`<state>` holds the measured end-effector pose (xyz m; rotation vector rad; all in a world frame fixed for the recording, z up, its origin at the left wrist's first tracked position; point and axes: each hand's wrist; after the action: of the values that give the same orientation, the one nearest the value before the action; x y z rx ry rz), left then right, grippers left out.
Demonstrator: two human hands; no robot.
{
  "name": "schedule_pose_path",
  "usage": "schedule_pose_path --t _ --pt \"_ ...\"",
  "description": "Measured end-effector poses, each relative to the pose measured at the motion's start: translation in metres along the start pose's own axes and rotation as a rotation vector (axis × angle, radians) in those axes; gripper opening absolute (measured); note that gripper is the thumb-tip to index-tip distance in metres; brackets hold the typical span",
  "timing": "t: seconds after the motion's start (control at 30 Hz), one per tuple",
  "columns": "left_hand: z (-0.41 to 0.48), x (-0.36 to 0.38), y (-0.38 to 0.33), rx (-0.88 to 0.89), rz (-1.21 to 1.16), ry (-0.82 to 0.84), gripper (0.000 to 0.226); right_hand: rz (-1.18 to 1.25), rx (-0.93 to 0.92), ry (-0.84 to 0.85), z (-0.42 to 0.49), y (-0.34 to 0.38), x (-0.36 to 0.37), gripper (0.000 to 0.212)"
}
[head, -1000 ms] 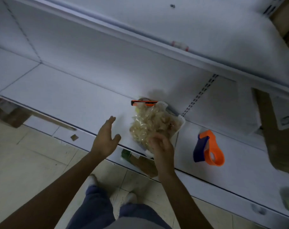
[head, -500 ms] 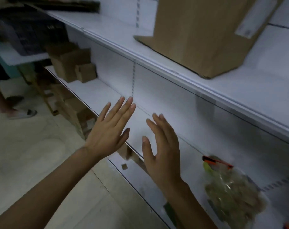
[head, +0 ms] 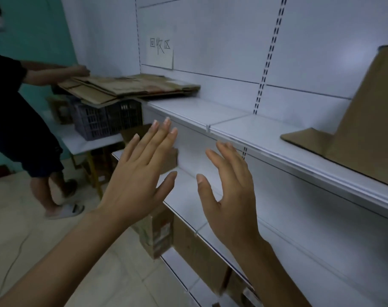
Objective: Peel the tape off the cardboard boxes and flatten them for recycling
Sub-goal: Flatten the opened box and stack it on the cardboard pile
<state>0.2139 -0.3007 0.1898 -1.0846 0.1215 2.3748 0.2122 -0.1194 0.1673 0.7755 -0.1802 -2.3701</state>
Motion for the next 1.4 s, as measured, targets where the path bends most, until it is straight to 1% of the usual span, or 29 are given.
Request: schedule_pose_path --t 0.13,0.33,0.47,0.6,0.77,0.93,1.03,1.13,1.27,1.4 --pt "0.025 0.012 0.061 -0.034 -0.061 -0.024 0.071 -0.043 -0.047 0.015 0.036 0.005 0.06 0.042" --pt "0.063 0.032 0.159 -0.017 -0.077 0.013 0.069 0.02 0.045 0.033 0.096 0.003 0.163 0.042" --pt "0.077 0.035 0.217 -0.017 -0.072 0.002 0.065 0.059 0.036 0.025 0.125 0.02 0.22 0.04" --pt "0.09 0.045 0.257 -0.006 -0.137 0.011 0.065 0.029 0.041 0.045 0.141 0.03 0.252 0.04" --pt "0.113 0.067 0.282 0.158 -0.225 0.071 0.067 -0.132 0.078 -0.018 0.15 0.033 0.264 0.042" --pt "0.143 0.088 0.261 0.349 -0.423 0.077 0.062 -0.365 0.204 -0.099 0.14 0.028 0.238 0.042" --pt "0.156 0.103 0.224 0.46 -0.544 0.098 0.063 -0.511 0.267 -0.134 0.127 0.02 0.201 0.044" --pt "0.159 0.113 0.179 0.549 -0.63 0.125 0.065 -0.602 0.322 -0.181 0.113 0.011 0.156 0.043" --pt "0.166 0.116 0.11 0.66 -0.698 0.105 0.068 -0.703 0.327 -0.237 0.097 -0.003 0.09 0.042" --pt "0.174 0.117 0.025 0.697 -0.8 0.068 0.068 -0.796 0.246 -0.253 0.083 -0.03 0.005 0.04"
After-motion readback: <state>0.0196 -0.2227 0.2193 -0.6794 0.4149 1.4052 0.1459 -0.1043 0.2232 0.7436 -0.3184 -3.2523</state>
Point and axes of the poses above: each hand's wrist, its own z-axis towards the middle knuckle, its own x-axis out of the palm, y = z × x, and after that the axes turned 12 degrees about -z, right-handed
